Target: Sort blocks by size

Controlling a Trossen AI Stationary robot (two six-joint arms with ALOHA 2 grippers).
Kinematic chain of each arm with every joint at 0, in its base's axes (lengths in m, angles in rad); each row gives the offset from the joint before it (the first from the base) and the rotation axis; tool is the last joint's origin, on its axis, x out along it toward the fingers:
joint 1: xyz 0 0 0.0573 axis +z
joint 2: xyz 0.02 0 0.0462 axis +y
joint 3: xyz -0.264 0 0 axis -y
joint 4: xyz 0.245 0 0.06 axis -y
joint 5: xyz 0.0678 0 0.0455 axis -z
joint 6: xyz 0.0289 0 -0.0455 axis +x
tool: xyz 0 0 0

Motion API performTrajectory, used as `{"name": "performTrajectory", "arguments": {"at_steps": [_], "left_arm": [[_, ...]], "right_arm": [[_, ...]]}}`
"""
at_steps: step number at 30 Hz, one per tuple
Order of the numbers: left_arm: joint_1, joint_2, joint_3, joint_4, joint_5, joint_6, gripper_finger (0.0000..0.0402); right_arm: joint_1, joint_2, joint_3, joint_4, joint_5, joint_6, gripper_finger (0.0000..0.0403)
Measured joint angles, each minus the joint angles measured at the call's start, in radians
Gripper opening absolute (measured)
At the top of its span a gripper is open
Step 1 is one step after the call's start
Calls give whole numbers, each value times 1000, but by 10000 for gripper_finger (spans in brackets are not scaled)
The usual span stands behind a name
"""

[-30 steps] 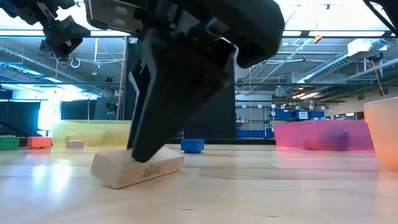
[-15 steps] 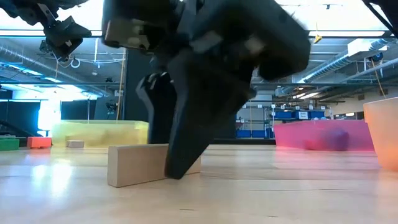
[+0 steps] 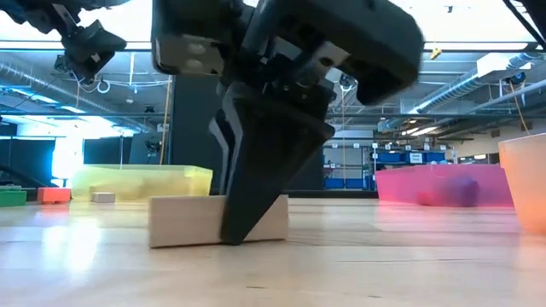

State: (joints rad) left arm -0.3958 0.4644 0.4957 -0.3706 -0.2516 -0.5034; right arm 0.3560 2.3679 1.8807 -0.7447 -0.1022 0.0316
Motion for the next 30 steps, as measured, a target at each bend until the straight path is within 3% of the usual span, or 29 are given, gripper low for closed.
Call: {"name": "performTrajectory", "arguments": {"at_steps": [3,10,17,24,27,30], "left_arm": [[0,0,0,29,0,1,252],[1,1,0,93,-8,2,252],[1,25,0,189,-149,3,252],[2,83,0,299,-343,29,252],[4,119,0,369,-397,147,252],[8,161,0,466,-439,263,252]], "right_arm": [[-30,-30,-7,-36,31,88,71],[-82,-186,-3,-74,278,201,71],[-132,-354,-3,-81,487,271,71],[-227,-531,-145,-2,507,182,71],[-275,-618,-276,157,500,137,71],[-323,-691,-430,391,427,92,71]]}}
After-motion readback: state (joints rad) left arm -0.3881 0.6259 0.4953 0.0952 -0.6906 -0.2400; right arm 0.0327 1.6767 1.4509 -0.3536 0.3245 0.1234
